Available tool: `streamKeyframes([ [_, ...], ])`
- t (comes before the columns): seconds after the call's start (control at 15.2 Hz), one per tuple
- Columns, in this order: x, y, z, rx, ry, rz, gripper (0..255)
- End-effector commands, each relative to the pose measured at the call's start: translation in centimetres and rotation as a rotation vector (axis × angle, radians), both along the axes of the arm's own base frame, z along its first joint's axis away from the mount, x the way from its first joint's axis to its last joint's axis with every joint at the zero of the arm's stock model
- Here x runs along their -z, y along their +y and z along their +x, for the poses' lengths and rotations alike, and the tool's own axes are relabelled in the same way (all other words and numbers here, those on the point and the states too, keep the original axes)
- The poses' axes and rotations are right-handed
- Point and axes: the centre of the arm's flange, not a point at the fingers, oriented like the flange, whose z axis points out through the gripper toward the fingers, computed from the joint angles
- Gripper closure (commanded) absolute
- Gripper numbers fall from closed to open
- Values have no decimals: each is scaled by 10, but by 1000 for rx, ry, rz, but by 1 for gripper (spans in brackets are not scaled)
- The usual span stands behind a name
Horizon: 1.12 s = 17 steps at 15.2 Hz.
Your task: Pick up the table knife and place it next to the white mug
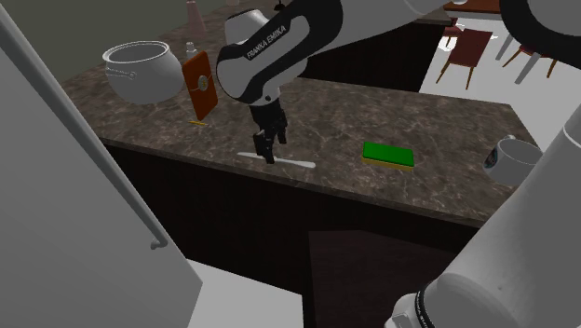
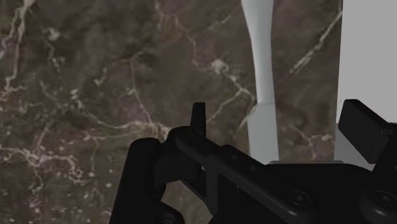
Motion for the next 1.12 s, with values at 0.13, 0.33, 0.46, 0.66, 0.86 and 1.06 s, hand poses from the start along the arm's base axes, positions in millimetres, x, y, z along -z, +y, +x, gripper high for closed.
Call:
streamKeyframes([
  [0.13,18,-2,-1,-1,0,0,0],
  [0.33,18,-2,-1,-1,0,0,0],
  [0.46,18,-2,-1,-1,0,0,0],
  [0.66,18,-2,-1,-1,0,0,255],
  [0.86,18,-2,-1,-1,0,0,255],
  [1.06,17,-2,-2,-1,0,0,255],
])
